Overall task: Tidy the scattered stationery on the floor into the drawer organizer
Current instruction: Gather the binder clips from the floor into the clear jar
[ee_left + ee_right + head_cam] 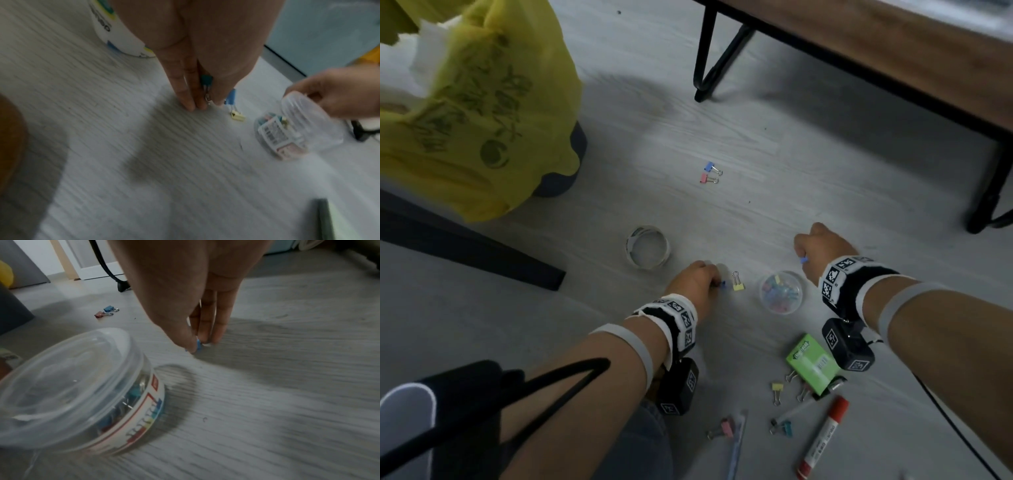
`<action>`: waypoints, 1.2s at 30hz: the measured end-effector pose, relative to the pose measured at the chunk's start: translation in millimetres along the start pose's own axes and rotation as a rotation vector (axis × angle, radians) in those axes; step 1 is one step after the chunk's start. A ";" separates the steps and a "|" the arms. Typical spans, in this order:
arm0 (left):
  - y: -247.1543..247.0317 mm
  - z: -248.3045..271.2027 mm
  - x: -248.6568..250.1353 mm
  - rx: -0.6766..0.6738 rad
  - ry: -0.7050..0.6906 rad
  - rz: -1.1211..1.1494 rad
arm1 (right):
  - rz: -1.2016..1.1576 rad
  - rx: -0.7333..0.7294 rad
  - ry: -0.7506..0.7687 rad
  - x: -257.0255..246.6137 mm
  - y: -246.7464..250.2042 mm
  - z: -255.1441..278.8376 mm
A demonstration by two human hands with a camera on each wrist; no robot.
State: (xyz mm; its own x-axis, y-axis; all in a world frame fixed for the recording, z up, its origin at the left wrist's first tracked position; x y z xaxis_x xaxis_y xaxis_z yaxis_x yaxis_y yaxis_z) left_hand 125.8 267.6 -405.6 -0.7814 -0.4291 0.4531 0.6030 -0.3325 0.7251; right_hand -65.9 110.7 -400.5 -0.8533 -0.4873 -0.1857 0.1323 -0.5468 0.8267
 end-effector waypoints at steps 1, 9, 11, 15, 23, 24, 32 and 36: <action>2.6 -0.9 -2.3 0.022 0.031 0.061 | -0.019 0.006 -0.012 -0.3 1.4 0.3; 29.4 -9.1 16.5 -0.050 0.259 1.202 | -0.532 0.187 0.174 -69.0 46.8 4.1; 36.2 -7.4 23.3 -0.060 0.304 1.331 | -0.606 0.144 0.284 -97.0 54.3 12.3; 42.1 -6.2 23.1 -0.101 0.407 1.554 | -0.548 0.116 0.469 -130.9 57.4 20.5; 46.6 -14.0 -9.0 -0.100 0.492 1.388 | -0.447 0.087 0.035 -99.3 14.6 9.9; 47.6 -13.8 -12.1 -0.086 0.494 1.327 | -0.285 0.024 0.004 -99.6 7.7 9.1; 58.2 -7.1 -13.6 -0.143 0.470 1.257 | 0.205 -0.081 0.084 -126.3 -17.3 7.0; 62.8 -6.8 -19.6 -0.118 0.480 1.328 | 0.115 -0.068 0.102 -119.0 -17.3 6.3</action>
State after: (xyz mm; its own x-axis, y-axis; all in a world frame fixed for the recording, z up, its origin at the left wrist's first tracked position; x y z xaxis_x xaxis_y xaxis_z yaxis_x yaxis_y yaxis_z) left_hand 180.2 249.3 -372.5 0.4840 -0.7051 0.5183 0.8634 0.4811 -0.1519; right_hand 30.1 182.4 -389.4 -0.7754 -0.6141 -0.1473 0.2633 -0.5264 0.8084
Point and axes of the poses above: each hand's wrist, its own z-axis away from the middle knuckle, its own y-axis out of the back of the hand, x = y × z, the point moved 4 cm from there along -z, towards the middle knuckle, and after that the axes turned 1 degree about -z, right-handed, at the moved point
